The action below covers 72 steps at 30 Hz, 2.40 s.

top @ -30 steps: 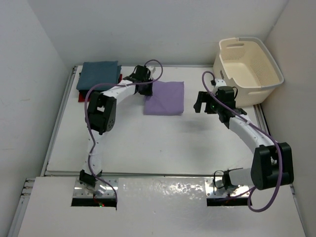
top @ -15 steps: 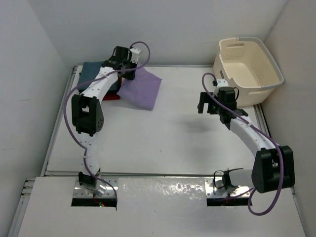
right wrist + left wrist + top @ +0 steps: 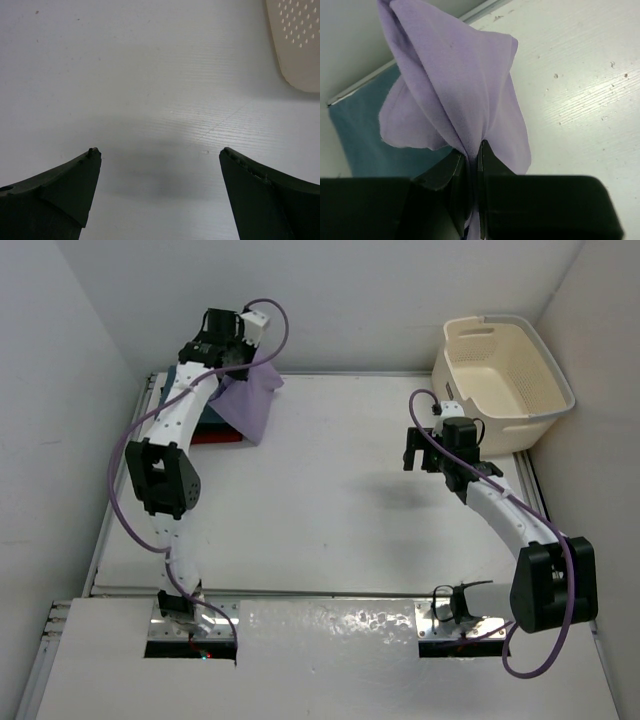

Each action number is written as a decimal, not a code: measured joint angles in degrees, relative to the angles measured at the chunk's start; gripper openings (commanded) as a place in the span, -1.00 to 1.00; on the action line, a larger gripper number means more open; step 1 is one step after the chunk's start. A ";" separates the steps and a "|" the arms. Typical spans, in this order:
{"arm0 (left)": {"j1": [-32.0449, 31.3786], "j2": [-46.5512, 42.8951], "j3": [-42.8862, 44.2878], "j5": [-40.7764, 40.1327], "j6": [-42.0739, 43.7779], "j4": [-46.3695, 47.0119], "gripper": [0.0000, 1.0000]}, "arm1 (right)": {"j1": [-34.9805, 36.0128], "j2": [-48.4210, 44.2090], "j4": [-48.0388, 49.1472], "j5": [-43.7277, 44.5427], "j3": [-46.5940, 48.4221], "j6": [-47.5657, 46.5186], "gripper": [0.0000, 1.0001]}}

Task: Fold and stack the t-shirts
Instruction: Put the neatly folded tshirt into the corner of the board with the left arm

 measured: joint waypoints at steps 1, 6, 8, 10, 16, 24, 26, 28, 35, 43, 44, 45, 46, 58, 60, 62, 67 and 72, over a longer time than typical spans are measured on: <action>0.31 -0.42 0.00 -0.42 0.44 0.02 -1.00 | 0.00 0.00 0.00 0.07 0.00 0.00 0.98; 1.88 -0.74 3.52 -0.79 0.72 -0.33 -1.00 | 0.00 0.00 -0.02 0.15 0.00 0.00 0.98; 3.26 -1.01 5.05 0.20 0.33 0.17 -1.00 | 0.00 0.02 -0.02 0.17 0.00 0.00 0.98; 4.57 -1.62 5.33 1.18 0.26 0.55 -1.00 | 0.00 0.02 -0.02 0.22 0.00 0.02 0.98; 7.82 -2.45 5.53 3.74 0.61 0.63 -1.00 | 0.00 0.28 -0.02 0.31 0.00 0.07 0.98; 13.86 -1.68 5.55 8.20 -0.22 1.73 -1.00 | 0.00 1.73 -0.15 0.31 0.00 0.09 0.98; 16.02 -0.63 5.55 9.01 -0.37 2.38 -1.00 | 0.00 2.32 -0.31 0.33 0.00 0.09 0.98; 18.01 0.83 5.55 10.14 -0.37 2.91 -1.00 | 0.00 2.69 -0.79 0.33 0.02 0.09 0.98; 21.73 5.97 5.53 12.35 -0.09 4.66 -1.00 | 0.00 3.10 -1.40 0.35 0.00 0.09 0.98; 21.90 9.40 5.53 10.71 -0.44 8.68 -1.00 | 0.00 3.19 -1.60 0.28 0.02 0.11 0.98; 21.90 9.75 5.53 10.38 -0.66 9.03 -0.98 | 0.00 3.21 -1.62 0.28 0.02 0.11 0.98; 21.90 9.99 5.53 10.05 -0.83 9.49 -0.42 | 0.00 3.23 -1.68 0.28 0.02 0.13 0.98; 21.90 10.25 5.53 9.75 -0.72 9.84 -0.29 | 0.00 3.26 -1.79 0.28 0.02 0.17 0.98; 21.94 11.04 5.73 3.28 -4.28 10.03 0.99 | 0.00 3.23 -3.45 0.28 0.83 0.26 0.98; 21.94 10.82 6.25 3.43 -5.79 9.92 0.99 | 0.00 3.13 -3.67 0.31 0.87 0.26 0.98; 21.94 9.88 6.40 3.96 -7.89 10.03 0.99 | 0.00 2.78 -4.15 0.39 0.87 0.28 0.98; 21.84 4.61 6.40 6.29 -15.69 9.92 0.99 | 0.00 0.94 -5.22 1.27 1.05 0.83 0.98; 18.49 -11.39 -6.97 4.66 -26.64 14.29 0.99 | 0.00 -1.79 -6.10 2.69 1.11 2.19 0.98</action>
